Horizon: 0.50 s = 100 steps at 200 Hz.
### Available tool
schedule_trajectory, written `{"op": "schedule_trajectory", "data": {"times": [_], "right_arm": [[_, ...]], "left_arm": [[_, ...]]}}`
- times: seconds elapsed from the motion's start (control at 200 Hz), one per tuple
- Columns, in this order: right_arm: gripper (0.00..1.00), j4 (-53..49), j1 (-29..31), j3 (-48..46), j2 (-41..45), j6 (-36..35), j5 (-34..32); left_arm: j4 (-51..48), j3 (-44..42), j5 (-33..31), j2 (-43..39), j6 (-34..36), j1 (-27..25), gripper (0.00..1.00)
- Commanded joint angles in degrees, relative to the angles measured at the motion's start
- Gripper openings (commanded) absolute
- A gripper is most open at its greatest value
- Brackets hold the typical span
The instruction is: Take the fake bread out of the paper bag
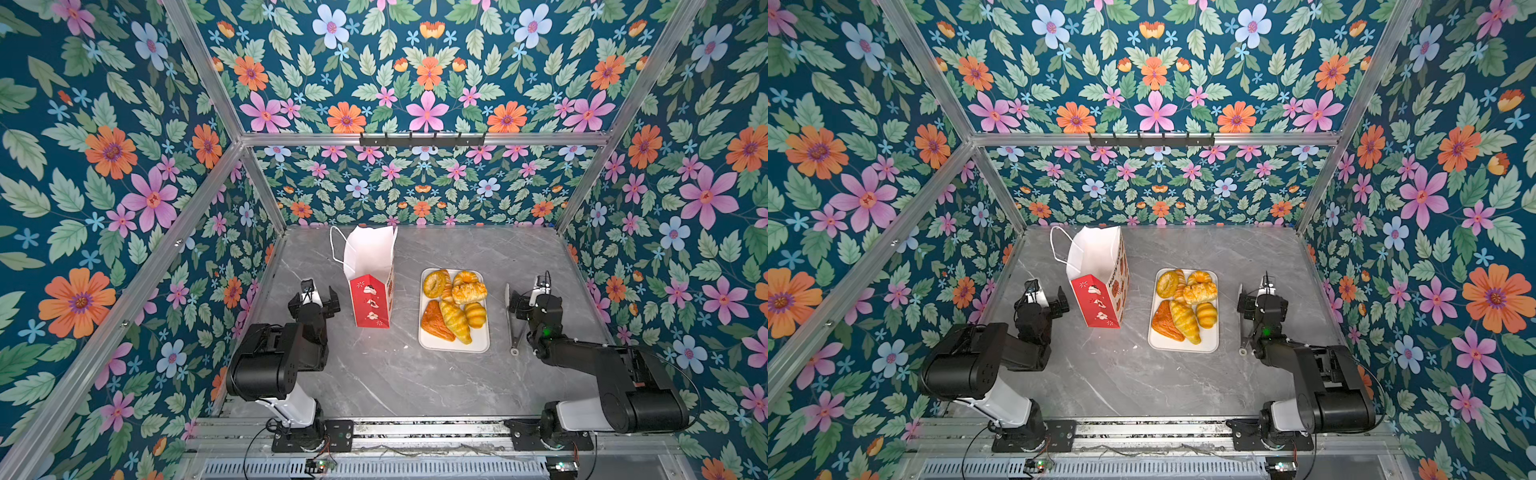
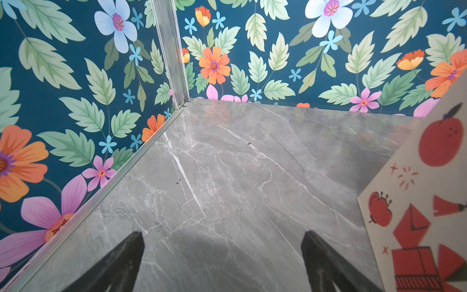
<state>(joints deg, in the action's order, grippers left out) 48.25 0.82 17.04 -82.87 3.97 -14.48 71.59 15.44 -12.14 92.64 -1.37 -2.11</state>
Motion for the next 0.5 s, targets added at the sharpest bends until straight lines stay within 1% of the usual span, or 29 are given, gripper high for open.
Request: {"op": "schedule_trajectory", "data": {"times": [0.0,0.04,0.055,0.115,0.18,0.24,0.31,0.375,0.435,0.495], "right_arm": [[0.99,1.11,0.62,0.28,1.41,1.8,0.09],[0.99,8.41,-0.26,-0.84,-0.98,1.18,0.91],[0.99,9.29,-0.12,-0.9,-1.44,0.48,0.49],[0.99,2.36,0.22,0.15,1.02,1.73,0.55],[0.99,8.03,0.19,-0.64,-1.0,0.53,0.29],[0.99,2.89,0.15,0.15,0.81,1.66,0.63],[0.99,6.74,0.15,-0.44,-0.56,0.87,0.39],[0.99,3.51,0.16,0.06,0.58,1.61,0.54],[0.99,5.56,0.15,-0.29,-0.1,0.96,0.25],[0.99,4.01,0.15,0.01,0.42,1.46,0.42]], "left_arm": [[2.01,0.03,0.1,-0.05,0.51,0.03,1.0],[2.08,0.03,0.06,-0.01,0.53,0.0,1.0],[2.18,0.06,0.06,0.0,0.53,0.05,1.0],[2.04,0.03,0.06,-0.06,0.53,0.03,1.0],[2.08,0.03,0.1,-0.08,0.54,0.01,1.0],[2.13,0.03,0.1,0.03,0.57,0.02,1.0],[2.13,0.03,0.1,-0.09,0.49,0.06,1.0],[2.11,0.03,0.1,-0.02,0.55,0.03,1.0],[2.14,0.03,0.1,-0.09,0.57,0.06,1.0],[2.08,0.03,0.1,-0.06,0.57,0.07,1.0]]}}
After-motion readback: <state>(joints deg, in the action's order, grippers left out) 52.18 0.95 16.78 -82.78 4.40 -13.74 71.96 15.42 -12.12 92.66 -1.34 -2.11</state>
